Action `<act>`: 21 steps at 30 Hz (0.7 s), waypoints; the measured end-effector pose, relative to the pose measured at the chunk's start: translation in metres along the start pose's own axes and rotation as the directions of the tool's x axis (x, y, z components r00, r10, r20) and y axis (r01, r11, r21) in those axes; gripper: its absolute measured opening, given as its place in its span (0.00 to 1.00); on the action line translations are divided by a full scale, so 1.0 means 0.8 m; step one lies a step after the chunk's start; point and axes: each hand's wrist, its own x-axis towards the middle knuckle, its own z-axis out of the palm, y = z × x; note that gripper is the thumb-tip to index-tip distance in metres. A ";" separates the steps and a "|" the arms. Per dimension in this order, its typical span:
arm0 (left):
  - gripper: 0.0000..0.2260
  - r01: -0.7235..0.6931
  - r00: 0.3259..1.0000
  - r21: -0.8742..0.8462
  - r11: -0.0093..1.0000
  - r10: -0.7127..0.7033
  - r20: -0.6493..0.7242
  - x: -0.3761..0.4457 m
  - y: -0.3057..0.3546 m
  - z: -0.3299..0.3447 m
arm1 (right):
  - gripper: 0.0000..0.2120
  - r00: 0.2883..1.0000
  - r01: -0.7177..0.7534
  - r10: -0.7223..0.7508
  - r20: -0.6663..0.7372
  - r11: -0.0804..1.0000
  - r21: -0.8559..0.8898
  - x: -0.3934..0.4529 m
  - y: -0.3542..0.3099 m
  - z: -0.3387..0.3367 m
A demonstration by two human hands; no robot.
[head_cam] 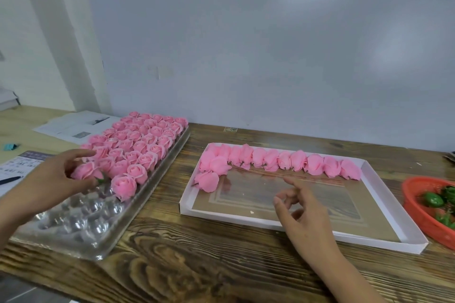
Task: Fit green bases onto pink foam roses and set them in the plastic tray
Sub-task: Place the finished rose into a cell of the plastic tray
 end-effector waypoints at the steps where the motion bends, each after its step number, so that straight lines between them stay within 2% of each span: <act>1: 0.31 0.010 1.000 0.027 1.000 -0.011 0.015 -0.001 0.007 0.004 | 0.23 1.000 -0.002 0.002 -0.004 1.000 0.001 0.000 0.001 0.000; 6: 0.32 0.000 0.990 0.132 0.991 -0.018 0.137 -0.002 0.028 0.038 | 0.23 1.000 0.003 -0.003 -0.024 1.000 -0.005 0.001 0.003 -0.001; 15: 0.41 0.006 0.976 0.328 0.944 -0.077 0.204 0.021 0.040 0.044 | 0.24 1.000 0.002 -0.003 -0.028 1.000 -0.018 0.001 0.002 -0.002; 21: 0.44 -0.003 0.960 0.272 0.962 -0.074 0.271 0.033 0.016 0.042 | 0.25 0.999 0.007 -0.007 -0.039 1.000 -0.022 0.001 0.001 -0.002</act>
